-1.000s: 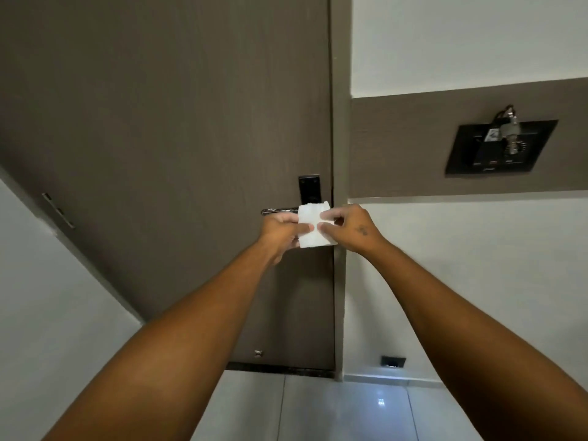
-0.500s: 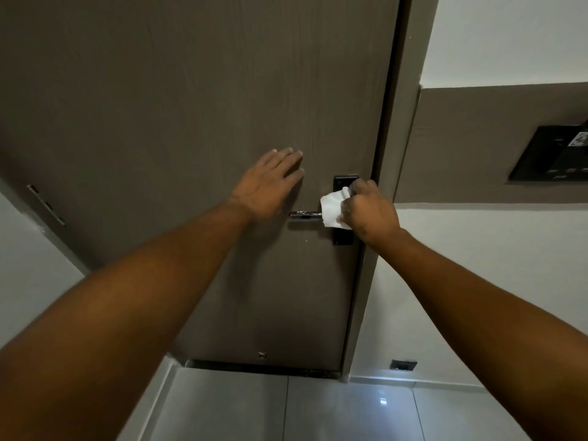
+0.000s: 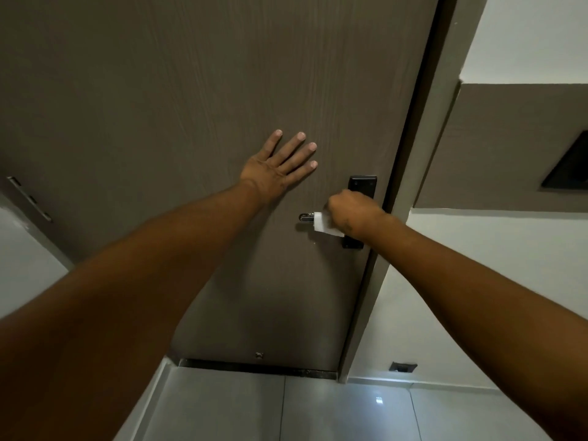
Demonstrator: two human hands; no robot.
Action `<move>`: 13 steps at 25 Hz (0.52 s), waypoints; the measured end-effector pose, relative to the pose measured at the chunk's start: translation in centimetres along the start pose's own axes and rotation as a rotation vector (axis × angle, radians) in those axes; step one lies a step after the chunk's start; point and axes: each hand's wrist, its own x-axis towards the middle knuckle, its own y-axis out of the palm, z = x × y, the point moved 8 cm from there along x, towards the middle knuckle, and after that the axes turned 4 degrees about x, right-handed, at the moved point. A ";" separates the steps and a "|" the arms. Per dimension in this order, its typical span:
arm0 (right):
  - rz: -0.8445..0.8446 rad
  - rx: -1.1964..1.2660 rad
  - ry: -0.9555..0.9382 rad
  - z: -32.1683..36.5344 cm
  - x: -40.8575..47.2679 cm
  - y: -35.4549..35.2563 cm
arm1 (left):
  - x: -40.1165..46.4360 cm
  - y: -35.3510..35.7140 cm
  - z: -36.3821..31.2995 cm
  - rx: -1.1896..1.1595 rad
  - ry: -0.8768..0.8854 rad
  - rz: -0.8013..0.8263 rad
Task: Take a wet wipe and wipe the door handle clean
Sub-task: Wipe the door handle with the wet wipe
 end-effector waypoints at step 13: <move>0.109 -0.080 -0.059 -1.0 0.9 0.5 | 0.1 -0.5 0.0 0.000 0.059 -0.119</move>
